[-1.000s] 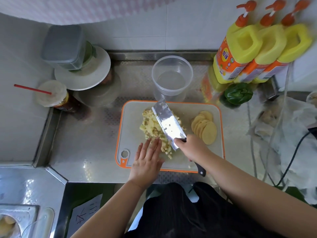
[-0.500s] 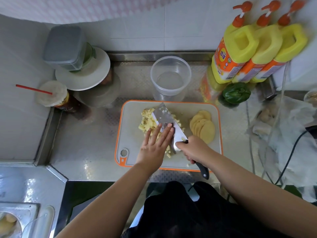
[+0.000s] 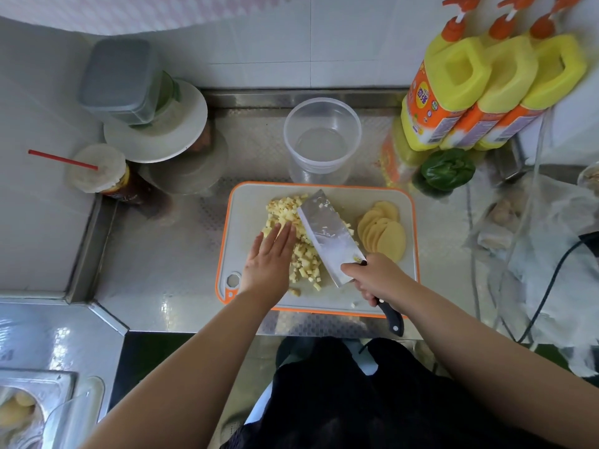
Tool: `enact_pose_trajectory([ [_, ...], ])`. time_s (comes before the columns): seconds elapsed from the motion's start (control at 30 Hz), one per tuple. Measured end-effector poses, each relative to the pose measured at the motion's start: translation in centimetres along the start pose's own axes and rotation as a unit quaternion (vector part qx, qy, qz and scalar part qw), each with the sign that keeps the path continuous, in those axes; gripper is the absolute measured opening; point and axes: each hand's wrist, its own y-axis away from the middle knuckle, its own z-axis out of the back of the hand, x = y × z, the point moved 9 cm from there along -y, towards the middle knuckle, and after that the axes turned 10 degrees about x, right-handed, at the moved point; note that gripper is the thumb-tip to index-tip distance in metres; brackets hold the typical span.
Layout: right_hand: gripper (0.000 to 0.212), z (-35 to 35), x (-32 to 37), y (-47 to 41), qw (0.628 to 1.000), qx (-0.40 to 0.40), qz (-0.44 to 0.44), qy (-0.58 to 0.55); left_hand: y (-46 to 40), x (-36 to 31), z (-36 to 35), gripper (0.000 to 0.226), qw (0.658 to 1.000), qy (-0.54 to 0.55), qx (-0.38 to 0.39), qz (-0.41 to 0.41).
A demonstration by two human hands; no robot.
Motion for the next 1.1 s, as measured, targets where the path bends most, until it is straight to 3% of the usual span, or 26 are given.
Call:
enact_pose_trajectory([
  [0.1, 0.023, 1.1, -0.1, -0.5, 0.993, -0.019, 0.03, 0.111, 1.2, 2.3, 3.7, 0.036, 0.963, 0.201, -0.18, 0.019],
  [0.23, 0.039, 1.8, -1.1, -1.2, 0.965, -0.022, 0.041, 0.259, 1.1, 6.9, 4.1, 0.015, 0.852, 0.47, -0.13, 0.192],
  [0.3, 0.045, 2.1, -1.3, -1.2, 0.95, -0.037, 0.047, 0.308, 0.9, 8.3, 3.9, 0.019, 0.8, 0.54, -0.132, 0.228],
  [0.33, 0.047, 2.2, -1.2, -1.2, 0.939, -0.045, 0.053, 0.337, 0.6, 8.7, 3.9, 0.019, 0.789, 0.552, -0.13, 0.235],
  [0.47, 0.049, 1.3, -0.6, -1.2, 0.883, -0.024, 0.083, 0.461, -0.4, 9.0, 3.8, 0.03, 0.826, 0.499, -0.104, 0.24],
  [0.53, 0.049, 0.4, -0.1, -1.1, 0.849, 0.004, 0.098, 0.519, -0.9, 9.0, 3.4, 0.024, 0.827, 0.509, -0.085, 0.222],
  [0.63, 0.048, -0.9, 0.6, -1.3, 0.805, 0.029, 0.114, 0.582, -0.8, 8.8, 3.3, 0.055, 0.828, 0.517, -0.083, 0.198],
  [0.73, 0.045, -2.0, 0.8, -2.0, 0.774, 0.051, 0.11, 0.622, 0.0, 9.1, 3.7, 0.051, 0.82, 0.52, -0.119, 0.207],
  [0.9, 0.045, -1.8, 2.6, -3.4, 0.776, 0.022, 0.119, 0.619, 1.1, 10.1, 3.4, 0.024, 0.814, 0.512, -0.151, 0.228],
  [1.1, 0.047, 0.1, 7.0, -5.0, 0.796, -0.066, 0.114, 0.59, 1.4, 10.5, 3.2, 0.015, 0.804, 0.519, -0.172, 0.233],
])
